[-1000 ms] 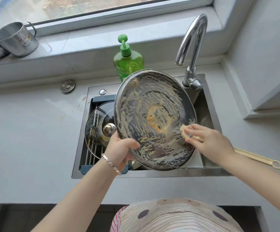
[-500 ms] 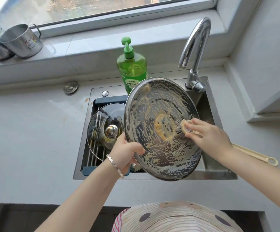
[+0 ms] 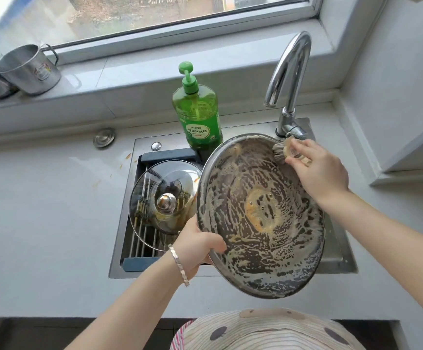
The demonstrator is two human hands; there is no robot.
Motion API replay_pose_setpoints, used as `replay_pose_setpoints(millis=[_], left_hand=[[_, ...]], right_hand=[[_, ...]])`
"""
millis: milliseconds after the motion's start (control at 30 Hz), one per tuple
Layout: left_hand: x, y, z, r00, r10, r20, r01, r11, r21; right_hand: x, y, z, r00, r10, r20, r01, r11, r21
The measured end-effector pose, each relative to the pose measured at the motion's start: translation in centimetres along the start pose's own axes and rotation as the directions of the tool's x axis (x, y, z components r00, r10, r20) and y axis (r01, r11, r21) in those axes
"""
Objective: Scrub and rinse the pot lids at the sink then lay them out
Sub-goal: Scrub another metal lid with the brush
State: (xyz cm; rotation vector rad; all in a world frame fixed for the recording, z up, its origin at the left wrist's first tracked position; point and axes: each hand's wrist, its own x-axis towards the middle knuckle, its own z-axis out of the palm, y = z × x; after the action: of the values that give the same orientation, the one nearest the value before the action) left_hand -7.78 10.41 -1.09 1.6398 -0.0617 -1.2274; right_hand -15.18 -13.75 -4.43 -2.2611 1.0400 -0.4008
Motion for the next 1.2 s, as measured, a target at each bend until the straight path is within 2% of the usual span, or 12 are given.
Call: replay_pose_setpoints(millis=[100,267,400,533,700,800,900,967,1000,1100,1133,1200], left_hand=[[0.0,0.6,-0.5,0.999,0.016,-0.032,-0.019,0.996,-0.091],[0.1,1.5,-1.6,0.976,0.019,-0.216,-0.049,0.99,-0.132],[1.0,2.2,-2.5,0.929,-0.009,-0.37,-0.021,0.997,-0.077],[1.4,3.7,-2.4,0.893,0.183,-0.412,-0.135,0.981,0.142],[2.1,4.6,-1.4,0.851,0.411,-0.327,-0.272,0.877,0.396],[3.0,4.7,0.1,0.813,0.519,-0.262,-0.311,0.768,0.56],[3.1,5.2,1.7,0.712,0.67,-0.212,-0.391,0.628,0.673],[3.2,5.3,1.8,0.675,0.712,-0.193,-0.418,0.585,0.695],[3.3,5.2,1.5,0.663,0.727,-0.177,-0.435,0.567,0.7],[3.2,4.3,0.7,0.654,0.747,-0.123,-0.469,0.528,0.708],[3.1,4.0,0.6,0.651,0.752,-0.105,-0.477,0.513,0.714],[3.0,3.9,0.6,0.663,0.746,-0.061,-0.474,0.481,0.737]], right_hand=[[-0.7,0.8,0.2,1.0,0.007,0.007,-0.007,1.0,-0.001],[-3.3,5.1,0.8,0.969,0.204,0.135,-0.206,0.979,-0.005],[-3.8,5.1,-0.1,0.959,0.247,0.138,-0.265,0.955,0.132],[-2.5,2.5,-1.7,0.969,0.223,0.104,-0.239,0.953,0.187],[-1.1,-2.6,-3.6,0.994,0.072,0.086,-0.087,0.978,0.192],[-0.9,-6.4,-4.1,0.991,-0.102,0.09,0.082,0.976,0.201],[-2.5,-9.0,-3.1,0.891,-0.449,0.071,0.44,0.891,0.115],[-2.2,-8.1,-2.2,0.836,-0.545,0.06,0.543,0.838,0.041],[-1.3,-7.2,-2.2,0.873,-0.484,0.06,0.482,0.875,0.046],[1.3,-3.7,-3.0,0.988,-0.121,0.093,0.114,0.991,0.072],[1.3,-3.0,-2.8,0.993,-0.079,0.091,0.071,0.993,0.09],[0.0,-3.8,-2.4,0.979,-0.181,0.097,0.168,0.977,0.134]])
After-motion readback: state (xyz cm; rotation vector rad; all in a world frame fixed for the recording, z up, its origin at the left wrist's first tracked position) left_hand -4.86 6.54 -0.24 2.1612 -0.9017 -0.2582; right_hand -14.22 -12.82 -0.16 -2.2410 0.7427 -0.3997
